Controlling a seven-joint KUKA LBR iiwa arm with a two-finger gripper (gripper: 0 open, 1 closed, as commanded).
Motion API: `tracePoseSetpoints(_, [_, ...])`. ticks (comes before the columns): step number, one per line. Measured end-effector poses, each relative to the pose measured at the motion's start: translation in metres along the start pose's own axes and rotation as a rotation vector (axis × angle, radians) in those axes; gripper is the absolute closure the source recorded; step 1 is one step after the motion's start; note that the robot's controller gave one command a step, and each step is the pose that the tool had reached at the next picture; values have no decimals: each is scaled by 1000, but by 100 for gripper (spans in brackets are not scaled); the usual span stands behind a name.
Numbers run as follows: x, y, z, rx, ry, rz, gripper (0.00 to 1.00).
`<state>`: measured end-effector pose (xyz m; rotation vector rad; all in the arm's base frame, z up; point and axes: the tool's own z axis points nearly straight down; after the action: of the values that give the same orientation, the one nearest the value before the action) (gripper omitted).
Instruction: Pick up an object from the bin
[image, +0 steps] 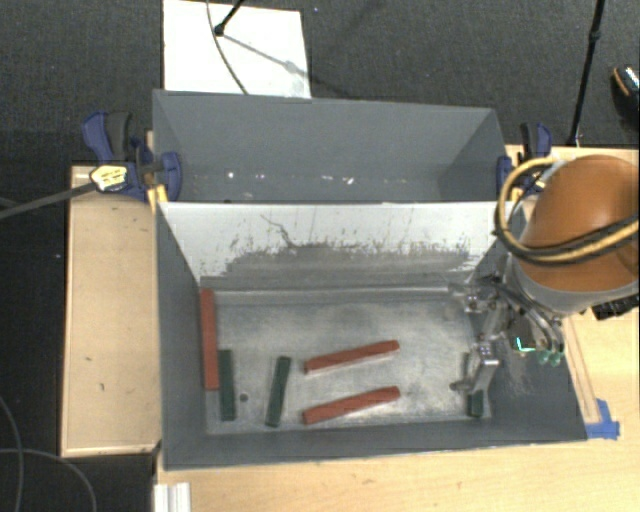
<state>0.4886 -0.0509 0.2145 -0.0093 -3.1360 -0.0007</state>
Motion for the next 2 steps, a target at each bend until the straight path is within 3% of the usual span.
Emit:
tracePoseSetpoints(1, [-9, 46, 147, -1, -3, -179, 0])
tracePoseSetpoints(2, [-18, 29, 144, 1, -11, -201, 0])
